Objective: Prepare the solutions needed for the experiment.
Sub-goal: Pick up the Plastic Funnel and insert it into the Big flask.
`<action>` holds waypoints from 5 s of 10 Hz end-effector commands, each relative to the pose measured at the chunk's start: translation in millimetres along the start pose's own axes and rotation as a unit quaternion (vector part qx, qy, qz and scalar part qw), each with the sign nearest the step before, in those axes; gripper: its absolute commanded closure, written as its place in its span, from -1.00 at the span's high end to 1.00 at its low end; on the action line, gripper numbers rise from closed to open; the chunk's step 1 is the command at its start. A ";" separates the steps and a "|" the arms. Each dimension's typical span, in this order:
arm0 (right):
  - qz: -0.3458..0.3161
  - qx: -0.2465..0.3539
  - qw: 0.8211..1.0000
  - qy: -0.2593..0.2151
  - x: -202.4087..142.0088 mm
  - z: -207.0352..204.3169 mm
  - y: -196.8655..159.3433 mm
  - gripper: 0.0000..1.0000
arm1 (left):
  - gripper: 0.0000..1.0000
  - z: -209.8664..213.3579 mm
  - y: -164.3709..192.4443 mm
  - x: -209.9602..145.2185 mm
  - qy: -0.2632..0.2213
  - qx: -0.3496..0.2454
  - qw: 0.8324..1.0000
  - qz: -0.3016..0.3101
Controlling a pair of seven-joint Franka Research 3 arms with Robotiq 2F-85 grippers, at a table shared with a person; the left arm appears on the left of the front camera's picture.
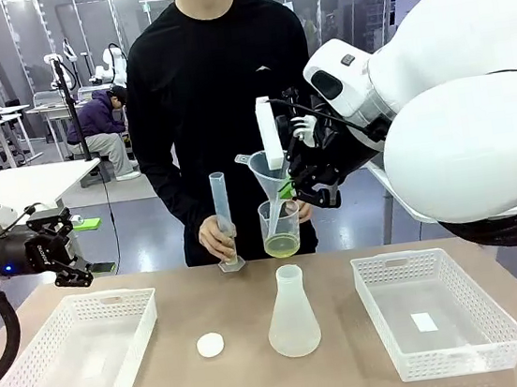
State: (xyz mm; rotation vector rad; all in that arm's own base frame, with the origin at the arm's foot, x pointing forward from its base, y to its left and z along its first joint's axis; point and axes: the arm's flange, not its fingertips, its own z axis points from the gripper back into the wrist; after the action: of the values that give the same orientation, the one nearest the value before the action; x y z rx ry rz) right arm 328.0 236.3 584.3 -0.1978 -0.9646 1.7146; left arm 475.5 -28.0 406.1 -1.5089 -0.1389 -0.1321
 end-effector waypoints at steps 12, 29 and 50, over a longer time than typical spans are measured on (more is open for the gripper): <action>-0.041 0.009 0.999 0.024 -28.8 -47.7 27.2 -0.89 | 1.00 -0.3 -1.6 1.0 -0.005 -0.001 1.000 -0.002; -0.043 0.060 0.996 0.055 -36.4 -117.6 48.0 -0.89 | 1.00 -0.3 -1.6 1.0 -0.005 -0.001 1.000 -0.002; -0.017 0.077 0.994 0.072 -42.4 -133.6 61.8 1.00 | 1.00 -0.3 -1.6 1.0 -0.005 -0.001 1.000 -0.002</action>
State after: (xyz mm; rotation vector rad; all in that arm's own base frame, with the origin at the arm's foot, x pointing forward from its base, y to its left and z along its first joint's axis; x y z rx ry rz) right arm 375.2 261.1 437.7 -0.1915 -0.6922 1.7149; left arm 475.5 -28.0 406.1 -1.5089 -0.1389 -0.1321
